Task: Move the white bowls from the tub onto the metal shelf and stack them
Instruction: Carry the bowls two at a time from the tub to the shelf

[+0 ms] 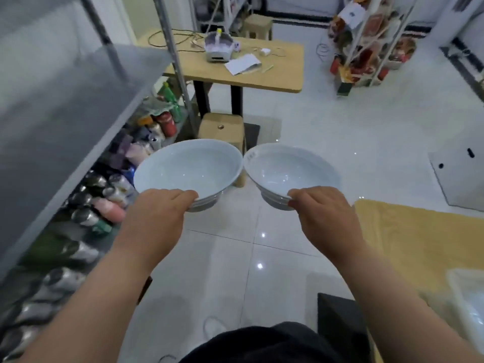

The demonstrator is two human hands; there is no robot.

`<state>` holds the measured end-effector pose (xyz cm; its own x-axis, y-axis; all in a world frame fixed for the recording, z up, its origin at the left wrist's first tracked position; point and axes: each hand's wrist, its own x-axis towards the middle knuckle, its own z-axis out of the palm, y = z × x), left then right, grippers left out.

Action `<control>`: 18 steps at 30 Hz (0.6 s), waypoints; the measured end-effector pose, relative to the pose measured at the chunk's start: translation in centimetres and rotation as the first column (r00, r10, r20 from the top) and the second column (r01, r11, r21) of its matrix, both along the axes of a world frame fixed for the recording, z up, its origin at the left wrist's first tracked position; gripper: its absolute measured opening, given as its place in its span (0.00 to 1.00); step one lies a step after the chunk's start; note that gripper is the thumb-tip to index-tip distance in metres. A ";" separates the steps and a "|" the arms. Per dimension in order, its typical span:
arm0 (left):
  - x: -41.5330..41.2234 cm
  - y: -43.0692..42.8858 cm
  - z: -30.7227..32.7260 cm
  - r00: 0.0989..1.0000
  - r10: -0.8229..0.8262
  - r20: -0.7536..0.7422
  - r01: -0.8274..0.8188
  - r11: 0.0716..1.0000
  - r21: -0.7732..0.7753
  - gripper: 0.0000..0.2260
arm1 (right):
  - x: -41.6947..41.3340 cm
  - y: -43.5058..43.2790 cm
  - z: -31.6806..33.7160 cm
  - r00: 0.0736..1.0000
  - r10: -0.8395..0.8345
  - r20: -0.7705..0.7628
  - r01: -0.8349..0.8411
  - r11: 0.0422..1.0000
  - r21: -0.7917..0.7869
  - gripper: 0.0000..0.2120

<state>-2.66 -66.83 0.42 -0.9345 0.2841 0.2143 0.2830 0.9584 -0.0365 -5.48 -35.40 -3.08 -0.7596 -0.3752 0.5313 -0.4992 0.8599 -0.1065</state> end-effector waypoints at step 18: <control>-0.5 -16.5 15.8 0.668 0.579 -0.467 -0.629 0.775 0.061 0.17 | -22.6 -28.8 16.3 0.658 0.662 -0.359 -0.721 0.691 -0.047 0.10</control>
